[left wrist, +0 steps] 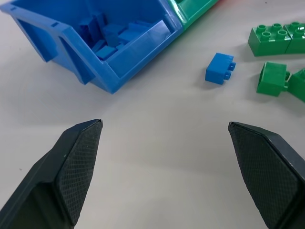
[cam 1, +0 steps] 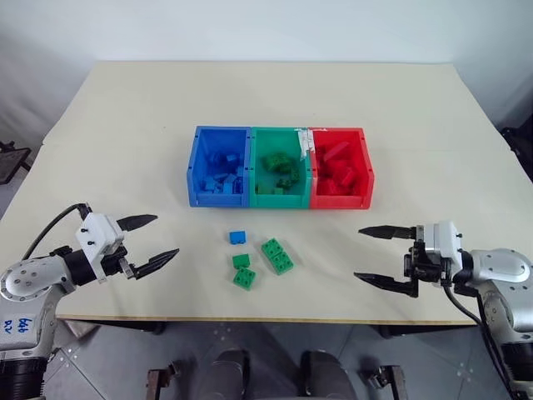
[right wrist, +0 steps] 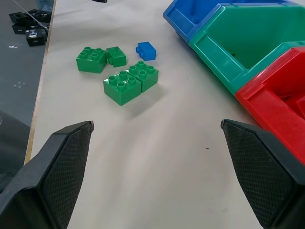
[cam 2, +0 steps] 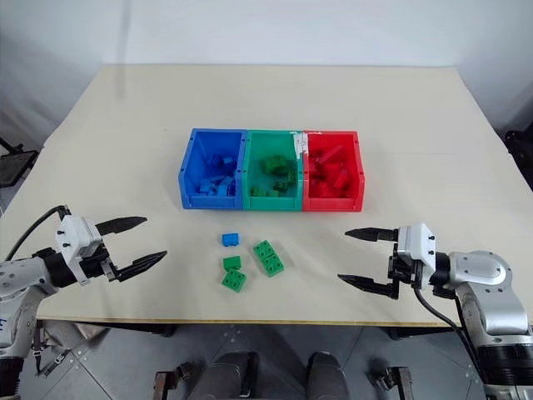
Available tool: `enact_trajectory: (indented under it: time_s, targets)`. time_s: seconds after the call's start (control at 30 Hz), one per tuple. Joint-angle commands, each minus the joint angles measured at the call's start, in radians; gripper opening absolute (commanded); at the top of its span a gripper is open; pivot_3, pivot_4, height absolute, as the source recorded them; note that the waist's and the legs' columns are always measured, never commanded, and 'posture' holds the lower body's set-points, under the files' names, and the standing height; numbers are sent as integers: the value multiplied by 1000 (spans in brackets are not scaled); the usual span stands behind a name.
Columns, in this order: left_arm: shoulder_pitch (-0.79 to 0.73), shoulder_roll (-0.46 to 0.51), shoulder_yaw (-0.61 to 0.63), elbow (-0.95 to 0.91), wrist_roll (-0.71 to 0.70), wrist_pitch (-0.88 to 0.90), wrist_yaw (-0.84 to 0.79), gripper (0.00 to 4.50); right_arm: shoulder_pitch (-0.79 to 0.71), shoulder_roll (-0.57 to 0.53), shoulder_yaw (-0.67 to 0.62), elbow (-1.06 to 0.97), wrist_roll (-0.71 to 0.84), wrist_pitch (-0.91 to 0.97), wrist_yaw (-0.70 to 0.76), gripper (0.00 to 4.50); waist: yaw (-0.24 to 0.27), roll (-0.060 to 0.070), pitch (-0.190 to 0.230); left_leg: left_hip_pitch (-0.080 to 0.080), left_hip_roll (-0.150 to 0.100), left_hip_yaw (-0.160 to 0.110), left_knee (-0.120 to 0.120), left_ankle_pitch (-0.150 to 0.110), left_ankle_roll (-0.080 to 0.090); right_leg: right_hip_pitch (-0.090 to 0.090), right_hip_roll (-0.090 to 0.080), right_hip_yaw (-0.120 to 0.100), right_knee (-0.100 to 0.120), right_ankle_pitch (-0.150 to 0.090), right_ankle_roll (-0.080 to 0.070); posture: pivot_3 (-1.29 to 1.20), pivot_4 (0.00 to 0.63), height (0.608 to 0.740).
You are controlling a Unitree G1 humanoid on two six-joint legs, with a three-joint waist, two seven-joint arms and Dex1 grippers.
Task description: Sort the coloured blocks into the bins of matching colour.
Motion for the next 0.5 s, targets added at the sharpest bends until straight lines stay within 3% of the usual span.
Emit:
enact_trajectory:
  time_s: [0.03, 0.5]
  targets:
    - [-6, 25, 31, 17, 2, -30, -8, 4481, -11, 8, -12, -12, 6, -11, 6, 4500, -1, 0, 0, 0, 0, 0, 0, 0, 0, 0, 0, 0, 0, 0, 0, 0, 150, 740]
    - [148, 6, 175, 7, -100, 17, -32, 4481, -126, 119, 83, -122, 22, 86, -58, 4500, 1, 0, 0, 0, 1, 0, -1, 0, -1, -1, 0, 0, 1, 0, 0, 0, 150, 740]
